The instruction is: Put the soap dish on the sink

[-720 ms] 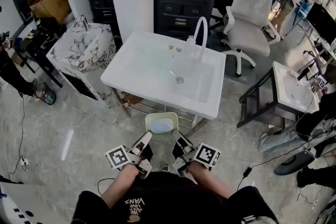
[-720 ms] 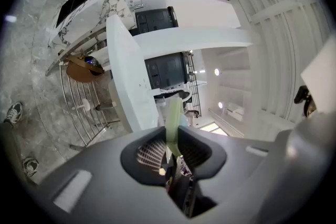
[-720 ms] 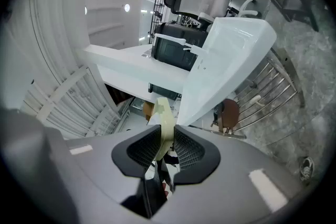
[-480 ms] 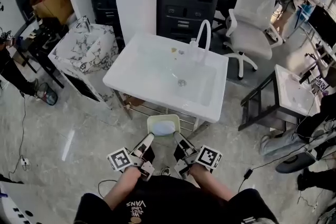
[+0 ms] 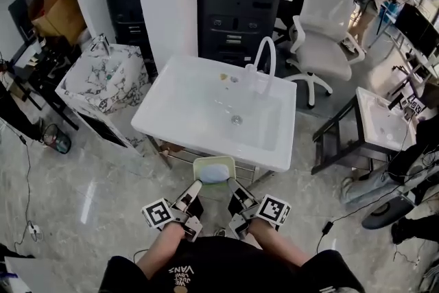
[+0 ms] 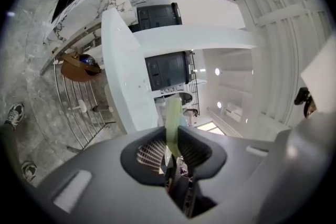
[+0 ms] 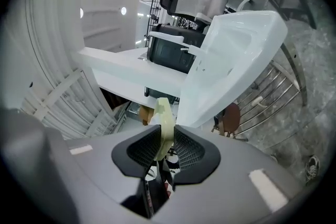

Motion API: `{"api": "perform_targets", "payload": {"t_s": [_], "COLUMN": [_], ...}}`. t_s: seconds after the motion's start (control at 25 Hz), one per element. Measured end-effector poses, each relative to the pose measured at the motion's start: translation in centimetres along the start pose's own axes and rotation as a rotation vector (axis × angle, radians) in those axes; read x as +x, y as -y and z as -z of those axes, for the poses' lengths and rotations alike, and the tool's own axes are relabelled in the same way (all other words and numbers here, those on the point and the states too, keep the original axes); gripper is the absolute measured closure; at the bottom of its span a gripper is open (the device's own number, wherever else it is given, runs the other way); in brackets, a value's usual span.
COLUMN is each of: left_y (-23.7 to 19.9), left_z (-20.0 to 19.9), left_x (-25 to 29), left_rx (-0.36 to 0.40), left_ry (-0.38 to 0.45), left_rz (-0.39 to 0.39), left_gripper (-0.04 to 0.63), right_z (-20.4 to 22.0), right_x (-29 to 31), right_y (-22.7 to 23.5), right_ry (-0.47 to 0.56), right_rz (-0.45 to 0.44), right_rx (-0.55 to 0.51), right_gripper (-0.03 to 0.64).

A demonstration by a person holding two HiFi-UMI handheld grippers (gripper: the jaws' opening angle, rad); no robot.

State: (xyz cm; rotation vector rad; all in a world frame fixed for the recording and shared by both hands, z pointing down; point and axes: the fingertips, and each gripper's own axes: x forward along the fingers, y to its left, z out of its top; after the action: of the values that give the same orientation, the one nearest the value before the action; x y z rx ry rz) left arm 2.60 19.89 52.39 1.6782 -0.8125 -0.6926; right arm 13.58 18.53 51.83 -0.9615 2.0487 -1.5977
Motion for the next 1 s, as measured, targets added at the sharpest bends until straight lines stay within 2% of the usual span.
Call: {"api": "perform_targets", "payload": {"t_s": [0.04, 0.2, 0.4, 0.56, 0.68, 0.88, 1.0], "left_y": [-0.1, -0.9, -1.5, -2.4, -3.1, -3.9, -4.6], "left_z": [-0.5, -3.3, -7.3, -10.6, -13.1, -16.4, -18.2], "left_x": [0.4, 1.1, 2.0, 2.7, 3.1, 3.4, 3.5], "left_rx": [0.004, -0.008, -0.017, -0.015, -0.023, -0.029, -0.013], "left_ry": [-0.007, -0.022, -0.044, -0.06, -0.073, -0.109, -0.135], "left_rz": [0.001, -0.021, 0.001, -0.003, 0.004, 0.017, 0.014], "left_gripper": [0.48, 0.48, 0.48, 0.48, 0.48, 0.48, 0.48], "right_z": [-0.3, -0.9, -1.0, -1.4, -1.3, -1.0, -0.6], "right_x": [0.5, 2.7, 7.5, 10.7, 12.8, 16.4, 17.8], "right_y": [-0.1, 0.5, -1.5, -1.9, -1.7, -2.5, -2.1], "right_ry": [0.006, 0.018, 0.048, 0.067, 0.083, 0.12, 0.141], "right_rz": [-0.003, 0.1, -0.011, 0.0, 0.045, 0.01, 0.051], "right_rx": [0.001, 0.004, 0.001, 0.0, 0.002, 0.005, 0.017], "right_gripper": [0.54, 0.54, 0.54, 0.54, 0.54, 0.54, 0.54]}}
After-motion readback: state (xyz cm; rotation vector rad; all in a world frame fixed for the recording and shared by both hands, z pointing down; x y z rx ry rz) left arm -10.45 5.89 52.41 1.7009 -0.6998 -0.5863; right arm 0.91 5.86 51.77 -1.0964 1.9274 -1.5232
